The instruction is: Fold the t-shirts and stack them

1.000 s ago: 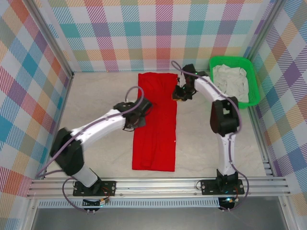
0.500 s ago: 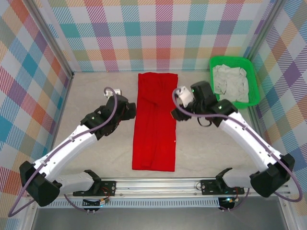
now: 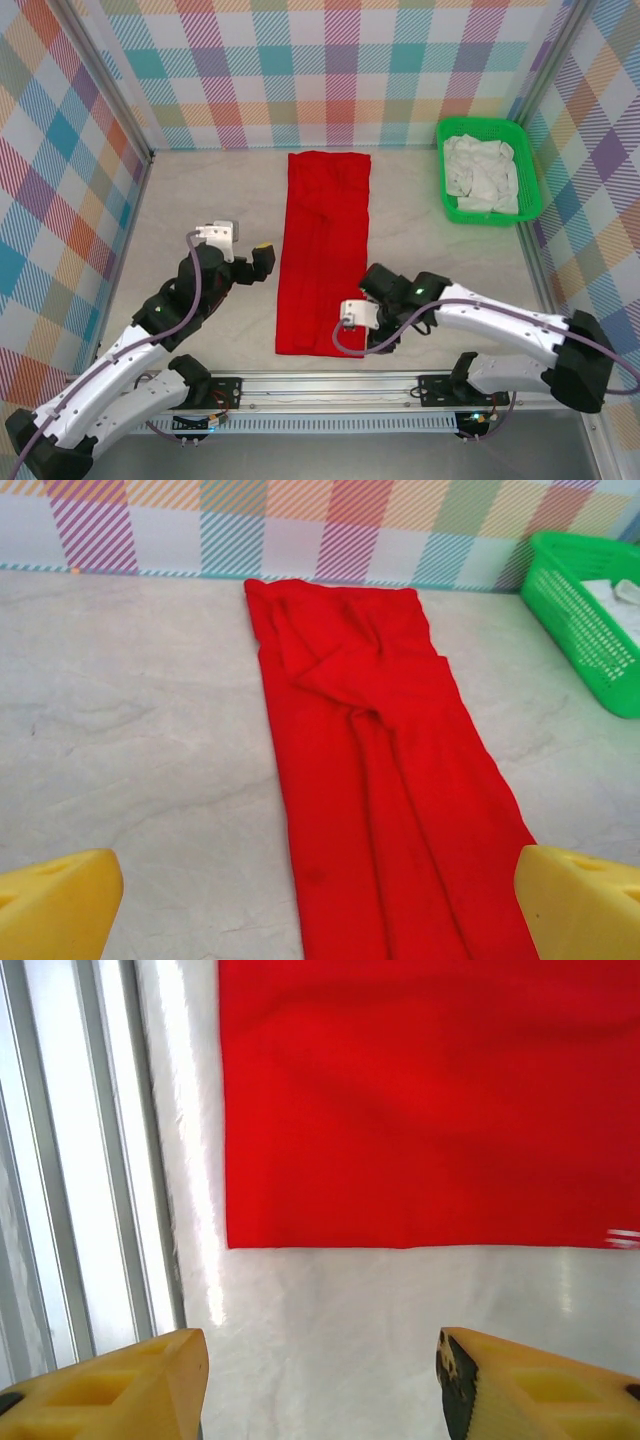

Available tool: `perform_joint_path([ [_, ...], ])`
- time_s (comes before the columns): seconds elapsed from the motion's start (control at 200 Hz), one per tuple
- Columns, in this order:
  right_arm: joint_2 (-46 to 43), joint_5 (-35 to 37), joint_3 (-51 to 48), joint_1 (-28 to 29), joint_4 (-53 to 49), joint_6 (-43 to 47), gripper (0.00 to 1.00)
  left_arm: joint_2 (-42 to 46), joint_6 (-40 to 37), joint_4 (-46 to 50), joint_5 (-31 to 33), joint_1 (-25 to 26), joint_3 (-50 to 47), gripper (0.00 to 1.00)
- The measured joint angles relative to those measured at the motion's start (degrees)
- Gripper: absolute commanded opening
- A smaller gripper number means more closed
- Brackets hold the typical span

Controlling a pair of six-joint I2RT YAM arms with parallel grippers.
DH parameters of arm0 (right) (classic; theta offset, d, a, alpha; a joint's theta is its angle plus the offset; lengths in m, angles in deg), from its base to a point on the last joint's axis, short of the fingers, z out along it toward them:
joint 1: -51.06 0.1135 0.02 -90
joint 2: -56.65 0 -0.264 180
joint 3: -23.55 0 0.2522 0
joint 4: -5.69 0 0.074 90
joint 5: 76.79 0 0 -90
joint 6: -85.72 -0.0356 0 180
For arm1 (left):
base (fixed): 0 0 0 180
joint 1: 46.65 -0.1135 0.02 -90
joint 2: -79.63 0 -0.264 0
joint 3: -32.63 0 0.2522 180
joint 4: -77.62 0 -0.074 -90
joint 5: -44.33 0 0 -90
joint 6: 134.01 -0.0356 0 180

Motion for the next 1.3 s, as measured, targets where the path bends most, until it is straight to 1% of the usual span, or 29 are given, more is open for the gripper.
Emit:
perform_joint_path([
  [0.185, 9.1, 1.3, -0.2, 4.1, 5.0, 0.8, 0.62, 1.2, -0.8, -3.1, -1.4, 0.0, -2.3, 1.00],
  [0.38, 14.8, 1.3, -0.2, 6.1, 8.8, 0.6, 0.57, -0.4, -1.9, -5.2, -2.0, 0.0, -2.3, 1.00],
  [0.445, 16.4, 1.3, -0.2, 6.5, 9.7, 0.3, 0.52, -1.2, -2.3, -6.1, -2.3, 0.0, -2.3, 1.00],
  [0.545, 18.5, 1.4, -0.2, 6.5, 11.3, -0.9, 0.39, -1.6, -3.5, -7.5, -2.3, 0.0, -2.3, 1.00],
  [0.645, 18.9, 2.6, -0.2, 6.5, 12.8, -3.0, 0.29, -1.8, -4.9, -9.0, -2.7, 0.0, -1.6, 1.00],
  [0.695, 18.9, 3.1, -0.4, 6.5, 13.8, -4.3, 0.25, -1.9, -5.5, -9.2, -3.5, 0.0, -0.7, 0.97],
  [0.765, 18.3, 3.8, -1.2, 6.6, 15.6, -6.5, 0.20, -2.2, -6.6, -9.3, -5.3, 0.0, 1.0, 0.84],
  [0.825, 16.9, 4.8, -2.7, 6.8, 17.8, -8.0, 0.18, -2.3, -7.5, -9.0, -7.3, 0.0, 2.6, 0.77],
  [0.93, 13.5, 7.6, -5.9, 7.1, 20.7, -10.1, 0.12, -2.3, -9.4, -5.2, -11.8, 0.0, 6.6, 0.71],
  [1.065, 8.8, 10.4, -8.0, 7.2, 22.0, -11.6, 0.00, -3.4, -12.5, 5.6, -16.2, 0.5, 14.6, 0.66],
  [1.18, 4.7, 12.2, -9.0, 7.2, 22.7, -12.0, 0.00, -4.2, -16.8, 15.0, -16.6, 2.1, 18.4, 0.66],
  [1.3, 2.0, 13.3, -9.2, 7.2, 22.7, -12.1, 0.00, -4.6, -24.1, 23.8, -16.4, 3.7, 18.0, 0.70],
])
